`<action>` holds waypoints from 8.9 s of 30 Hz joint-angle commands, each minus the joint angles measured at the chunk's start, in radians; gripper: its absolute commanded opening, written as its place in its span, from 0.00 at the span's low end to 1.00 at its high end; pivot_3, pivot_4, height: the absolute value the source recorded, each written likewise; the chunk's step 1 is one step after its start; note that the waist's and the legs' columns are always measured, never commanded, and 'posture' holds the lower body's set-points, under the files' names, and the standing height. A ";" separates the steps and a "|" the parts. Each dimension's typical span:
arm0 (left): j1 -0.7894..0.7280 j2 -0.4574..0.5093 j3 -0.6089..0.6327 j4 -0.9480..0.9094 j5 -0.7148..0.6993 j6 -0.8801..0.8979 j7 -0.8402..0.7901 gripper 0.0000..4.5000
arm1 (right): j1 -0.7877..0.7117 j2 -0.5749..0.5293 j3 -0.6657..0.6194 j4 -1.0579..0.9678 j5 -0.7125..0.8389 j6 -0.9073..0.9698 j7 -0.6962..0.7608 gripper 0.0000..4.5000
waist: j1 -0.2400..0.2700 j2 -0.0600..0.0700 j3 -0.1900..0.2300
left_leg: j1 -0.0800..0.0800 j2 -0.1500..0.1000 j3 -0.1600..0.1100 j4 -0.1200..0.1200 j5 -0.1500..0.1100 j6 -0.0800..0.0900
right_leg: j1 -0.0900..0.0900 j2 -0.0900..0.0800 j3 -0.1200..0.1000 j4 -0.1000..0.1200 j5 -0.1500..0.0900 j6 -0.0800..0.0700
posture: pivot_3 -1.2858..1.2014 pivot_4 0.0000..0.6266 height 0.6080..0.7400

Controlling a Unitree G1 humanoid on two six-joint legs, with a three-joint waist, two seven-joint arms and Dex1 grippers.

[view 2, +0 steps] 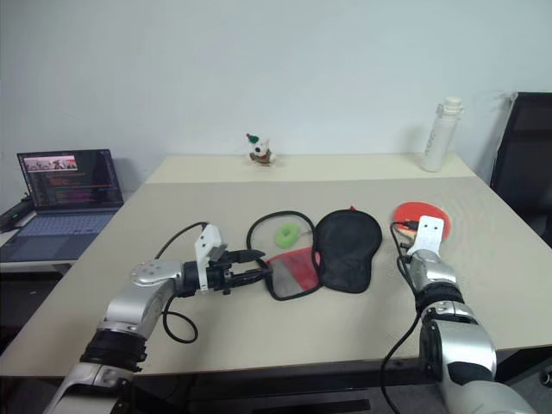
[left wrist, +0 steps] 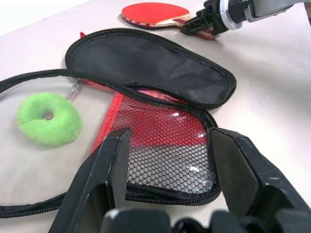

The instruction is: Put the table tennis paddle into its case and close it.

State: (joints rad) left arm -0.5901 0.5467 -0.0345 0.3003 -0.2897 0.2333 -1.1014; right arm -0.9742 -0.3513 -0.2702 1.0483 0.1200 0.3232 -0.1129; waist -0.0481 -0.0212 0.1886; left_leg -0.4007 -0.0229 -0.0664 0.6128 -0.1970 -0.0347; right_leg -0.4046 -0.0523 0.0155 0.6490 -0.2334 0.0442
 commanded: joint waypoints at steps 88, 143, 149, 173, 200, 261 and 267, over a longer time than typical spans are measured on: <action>0.045 0.054 -0.005 -0.164 -0.075 0.023 -0.094 0.62 | 0.181 0.353 0.030 -0.993 0.130 0.700 0.011 0.24 | -0.002 0.001 0.001 | -0.002 0.001 0.001 -0.001 0.000 0.001 | -0.003 0.000 0.001 -0.002 0.002 0.003 | 0.52 0.24 1.00; -0.047 0.035 -0.004 0.175 0.146 -0.131 0.192 0.33 | 0.392 -0.113 0.122 -1.559 0.455 0.855 0.549 0.99 | 0.009 0.001 0.001 | -0.002 0.001 -0.001 -0.001 0.000 0.001 | -0.002 0.000 -0.001 -0.004 -0.001 0.007 | 0.52 0.24 1.00; -0.153 -0.006 -0.022 0.390 0.237 -0.185 0.294 0.00 | 0.388 -0.188 0.102 -1.544 0.474 0.836 0.578 0.99 | 0.017 0.000 0.001 | -0.002 0.000 0.000 -0.001 0.000 0.001 | -0.002 0.000 -0.001 -0.004 -0.001 0.007 | 0.52 0.24 1.00; -0.375 -0.237 -0.025 0.575 0.253 -0.178 0.304 0.00 | 0.486 -0.317 0.099 -1.563 0.507 0.769 0.677 0.99 | 0.041 -0.003 0.002 | -0.006 -0.002 -0.003 0.001 0.000 0.001 | -0.003 -0.002 -0.004 -0.004 -0.001 0.009 | 0.52 0.24 1.00; -0.421 -0.308 0.045 0.448 0.119 -0.134 0.143 0.00 | 0.442 -0.337 0.004 -1.256 0.496 0.768 0.586 0.99 | 0.016 -0.004 0.003 | -0.009 -0.001 -0.003 0.002 0.000 0.001 | -0.005 -0.001 -0.004 -0.003 -0.001 0.009 | 0.52 0.24 1.00; 0.187 0.129 0.081 -0.302 -0.153 0.249 -0.046 0.00 | 0.067 0.121 0.269 -0.433 0.172 0.545 0.819 0.01 | -0.042 -0.004 0.002 | 0.003 0.015 0.007 -0.001 -0.001 -0.001 | -0.003 0.011 0.005 -0.001 0.004 0.000 | 0.52 0.24 1.00; 0.229 0.143 0.082 -0.350 -0.185 0.274 -0.069 0.00 | 0.206 0.123 0.302 -0.760 0.242 0.756 0.805 0.01 | -0.036 -0.004 0.002 | 0.001 0.017 0.006 -0.002 -0.001 -0.002 | -0.005 0.015 0.004 -0.001 0.004 -0.002 | 0.52 0.24 1.00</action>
State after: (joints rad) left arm -0.3620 0.6741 0.0331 -0.0001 -0.4438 0.5002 -1.1539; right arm -0.7859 -0.2469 0.0114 0.3851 0.3100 1.0133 0.6772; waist -0.0841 -0.0254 0.1903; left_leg -0.3996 -0.0061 -0.0603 0.6109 -0.1986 -0.0370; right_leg -0.4096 -0.0372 0.0201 0.6479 -0.2294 0.0424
